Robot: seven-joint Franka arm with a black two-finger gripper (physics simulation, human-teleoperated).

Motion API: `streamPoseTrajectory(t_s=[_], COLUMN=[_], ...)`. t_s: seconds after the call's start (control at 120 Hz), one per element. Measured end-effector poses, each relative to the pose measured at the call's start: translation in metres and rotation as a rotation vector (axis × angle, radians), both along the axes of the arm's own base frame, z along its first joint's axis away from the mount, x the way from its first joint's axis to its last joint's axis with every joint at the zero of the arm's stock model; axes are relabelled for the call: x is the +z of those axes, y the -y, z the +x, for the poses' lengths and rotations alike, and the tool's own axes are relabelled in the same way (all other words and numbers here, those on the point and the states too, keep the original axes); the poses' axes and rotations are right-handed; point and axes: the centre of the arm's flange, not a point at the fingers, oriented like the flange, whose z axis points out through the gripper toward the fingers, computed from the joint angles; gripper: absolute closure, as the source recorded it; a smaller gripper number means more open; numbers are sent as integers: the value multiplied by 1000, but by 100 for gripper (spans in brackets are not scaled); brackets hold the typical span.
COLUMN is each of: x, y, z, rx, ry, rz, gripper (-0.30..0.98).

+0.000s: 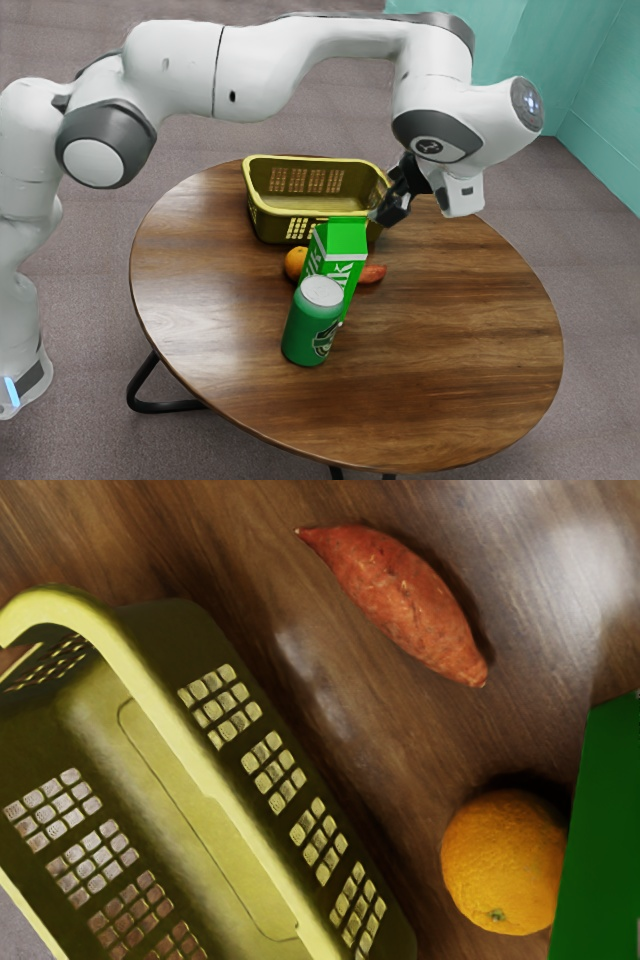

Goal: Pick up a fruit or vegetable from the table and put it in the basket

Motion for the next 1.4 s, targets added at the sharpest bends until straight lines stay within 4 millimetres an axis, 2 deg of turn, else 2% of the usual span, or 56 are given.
streamPoseTrajectory(t_s=[0.1,0.175,0.3,0.392,0.583,0.717,0.908,1.283,1.4], x=[-22,-41,-67,-76,-98,-106,-135,-139,-138], y=[6,3,-25,-36,-44,-62,-48,-67,-83], z=[5,14,32,39,49,65,79,87,89], rx=[85,158,292,365,469,513,539,638,665], ry=[38,64,113,149,194,276,311,335,342], rz=[-23,-31,-26,-45,-83,-81,-136,-227,-229], gripper=[0,0,0,0,0,0,0,0,0])
